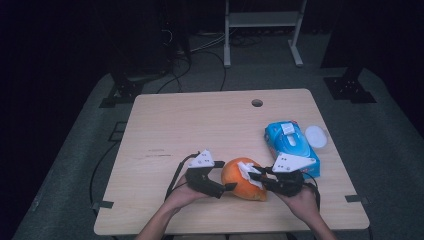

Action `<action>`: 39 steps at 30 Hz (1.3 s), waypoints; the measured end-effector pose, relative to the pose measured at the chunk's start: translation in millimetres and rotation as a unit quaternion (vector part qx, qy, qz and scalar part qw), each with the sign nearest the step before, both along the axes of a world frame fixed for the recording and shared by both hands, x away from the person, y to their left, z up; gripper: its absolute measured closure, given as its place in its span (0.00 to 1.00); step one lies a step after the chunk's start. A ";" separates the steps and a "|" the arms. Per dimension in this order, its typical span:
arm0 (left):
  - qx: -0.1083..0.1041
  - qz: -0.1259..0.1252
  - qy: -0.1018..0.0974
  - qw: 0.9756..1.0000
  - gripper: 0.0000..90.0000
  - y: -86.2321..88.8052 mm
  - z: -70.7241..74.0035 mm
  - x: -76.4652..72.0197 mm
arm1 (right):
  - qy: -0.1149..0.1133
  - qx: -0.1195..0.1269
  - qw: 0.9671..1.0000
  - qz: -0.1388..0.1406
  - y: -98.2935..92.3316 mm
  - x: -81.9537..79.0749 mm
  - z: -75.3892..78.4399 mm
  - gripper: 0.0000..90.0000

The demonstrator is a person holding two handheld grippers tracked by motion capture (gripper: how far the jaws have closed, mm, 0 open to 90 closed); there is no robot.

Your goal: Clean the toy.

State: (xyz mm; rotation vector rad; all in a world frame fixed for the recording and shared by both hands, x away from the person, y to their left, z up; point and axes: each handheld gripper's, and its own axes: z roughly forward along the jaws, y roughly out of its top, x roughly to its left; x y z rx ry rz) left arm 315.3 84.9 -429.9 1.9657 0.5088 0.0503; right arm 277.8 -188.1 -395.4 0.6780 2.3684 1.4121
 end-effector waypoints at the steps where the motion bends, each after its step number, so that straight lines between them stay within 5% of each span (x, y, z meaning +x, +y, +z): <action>1: 0.000 0.001 -0.005 1.000 0.26 -0.3 0.5 -1.0 | -0.001 0.000 1.000 0.000 0.4 0.1 0.4 0.85; 9: 0.035 -0.019 -0.057 0.998 0.36 -3.2 6.8 -8.4 | -0.006 0.010 0.999 0.032 17.3 -8.6 5.7 0.85; 16: 0.031 -0.029 -0.047 0.998 0.30 -1.5 3.4 -5.4 | -0.007 -0.005 1.000 -0.014 2.6 -0.2 8.0 0.85; 23: 0.019 -0.026 -0.009 0.999 0.18 -2.6 0.3 -2.1 | 0.010 -0.003 1.000 -0.010 2.3 3.4 0.2 0.85; 28: 0.026 -0.019 -0.030 0.999 0.33 -2.1 3.4 -4.8 | 0.009 0.002 1.000 0.002 10.9 -2.0 1.7 0.85; 33: 0.054 -0.032 -0.067 0.996 0.34 -8.6 7.1 -12.4 | -0.005 -0.002 0.999 0.034 29.4 -11.5 4.4 0.85; 39: 0.050 -0.034 -0.070 0.996 0.33 -7.0 5.3 -11.5 | -0.010 -0.006 1.000 0.020 20.2 -6.7 9.4 0.85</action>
